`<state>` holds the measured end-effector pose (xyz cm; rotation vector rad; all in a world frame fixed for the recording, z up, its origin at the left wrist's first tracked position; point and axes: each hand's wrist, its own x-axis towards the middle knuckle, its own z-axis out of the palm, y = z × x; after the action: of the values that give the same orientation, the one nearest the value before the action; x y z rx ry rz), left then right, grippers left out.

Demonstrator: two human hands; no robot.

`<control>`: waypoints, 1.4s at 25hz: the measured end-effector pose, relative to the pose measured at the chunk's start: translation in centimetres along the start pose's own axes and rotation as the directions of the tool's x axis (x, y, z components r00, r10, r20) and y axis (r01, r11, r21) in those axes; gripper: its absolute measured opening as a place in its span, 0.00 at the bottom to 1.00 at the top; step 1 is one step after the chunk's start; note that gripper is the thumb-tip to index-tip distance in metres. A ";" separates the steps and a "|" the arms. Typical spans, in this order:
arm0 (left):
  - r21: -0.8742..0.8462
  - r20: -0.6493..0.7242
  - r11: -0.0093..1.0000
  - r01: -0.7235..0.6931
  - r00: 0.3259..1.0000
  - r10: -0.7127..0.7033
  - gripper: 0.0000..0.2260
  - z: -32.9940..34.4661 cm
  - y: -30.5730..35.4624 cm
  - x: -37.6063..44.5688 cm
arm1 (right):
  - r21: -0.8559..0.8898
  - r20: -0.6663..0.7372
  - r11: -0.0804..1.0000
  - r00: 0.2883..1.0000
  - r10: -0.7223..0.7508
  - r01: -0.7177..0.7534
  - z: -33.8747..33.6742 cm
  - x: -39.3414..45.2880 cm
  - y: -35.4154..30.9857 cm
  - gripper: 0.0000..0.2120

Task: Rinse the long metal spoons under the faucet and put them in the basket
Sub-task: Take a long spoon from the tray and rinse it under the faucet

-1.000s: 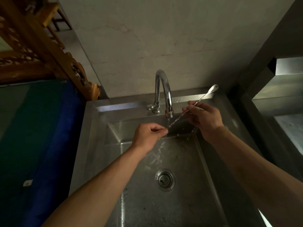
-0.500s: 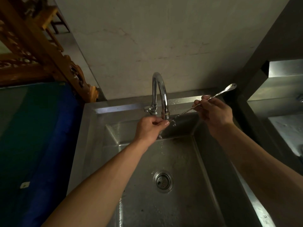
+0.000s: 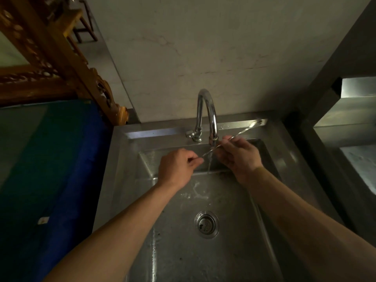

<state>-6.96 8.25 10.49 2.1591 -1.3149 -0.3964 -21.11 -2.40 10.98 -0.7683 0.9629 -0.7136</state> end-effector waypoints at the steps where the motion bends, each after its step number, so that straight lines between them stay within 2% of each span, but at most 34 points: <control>1: 0.080 -0.031 0.995 -0.057 0.998 0.060 0.10 -0.2 0.4 -0.2 | 0.000 0.044 1.000 0.999 0.018 -0.019 0.6 -0.3 0.8 0.06; 4: 0.185 -0.036 0.981 -0.052 0.998 0.059 0.14 -1.5 0.3 -0.8 | 0.011 0.102 0.996 0.991 0.083 -0.085 2.0 -0.7 2.5 0.05; 8: 0.235 0.017 0.972 0.000 1.000 -0.004 0.11 -3.6 -2.0 -2.0 | -0.018 0.056 0.994 0.992 0.109 -0.108 2.3 -0.3 2.7 0.03; 12: 0.289 0.023 0.957 -0.027 0.999 0.022 0.09 -5.6 -4.7 -4.0 | -0.002 -0.013 0.997 0.996 0.083 -0.083 1.8 -0.1 2.3 0.01; 18: 0.305 0.024 0.951 -0.055 0.998 0.050 0.08 -5.5 -6.1 -5.1 | -0.133 -0.034 0.991 0.999 -0.028 0.024 1.0 -1.1 2.6 0.05; 20: 0.346 0.025 0.935 -0.081 0.997 0.077 0.08 -4.8 -6.6 -5.2 | -0.320 -0.009 0.940 0.992 -0.125 0.116 0.1 -1.8 2.9 0.09; 21: 0.363 0.032 0.926 -0.103 0.995 0.098 0.08 -4.3 -6.8 -5.4 | -0.495 0.034 0.850 0.982 -0.187 0.179 -0.5 -2.1 3.3 0.11; 22: 0.375 0.047 0.919 -0.122 0.993 0.112 0.08 -3.6 -6.9 -5.6 | -0.679 0.103 0.692 0.965 -0.241 0.245 -1.3 -2.4 3.7 0.12; 23: 0.380 0.062 0.915 -0.137 0.991 0.122 0.08 -2.8 -7.0 -5.8 | -0.820 0.184 0.487 0.944 -0.272 0.300 -2.0 -2.6 4.2 0.12; 25: 0.363 0.086 0.916 -0.169 0.985 0.148 0.07 -0.9 -7.0 -6.3 | -0.943 0.284 0.088 0.913 -0.293 0.322 -3.6 -2.9 5.1 0.13; 27: 0.326 0.093 0.922 -0.208 0.978 0.188 0.06 1.0 -6.9 -6.9 | -0.940 0.333 -0.177 0.899 -0.284 0.292 -5.3 -2.9 5.9 0.12; 28: 0.312 0.104 0.924 -0.219 0.975 0.196 0.06 1.9 -7.0 -7.2 | -0.916 0.373 -0.258 0.891 -0.259 0.309 -6.1 -3.0 6.4 0.12; 30: 0.291 0.132 0.929 -0.228 0.971 0.197 0.06 3.6 -7.2 -7.7 | -0.856 0.463 -0.338 0.870 -0.168 0.390 -7.4 -2.8 7.7 0.11; 32: 0.268 0.160 0.932 -0.243 0.966 0.205 0.05 5.4 -7.6 -8.1 | -0.818 0.520 -0.332 0.851 -0.076 0.470 -8.4 -2.5 8.9 0.11; 35: 0.268 0.213 0.928 -0.260 0.955 0.206 0.06 8.5 -8.8 -8.7 | -0.802 0.528 -0.322 0.849 0.010 0.503 -9.8 -1.4 11.4 0.10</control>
<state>-9.27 16.26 -1.95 2.2046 -1.8134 -0.3226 -28.43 2.42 -1.31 -2.7060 0.8664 0.1537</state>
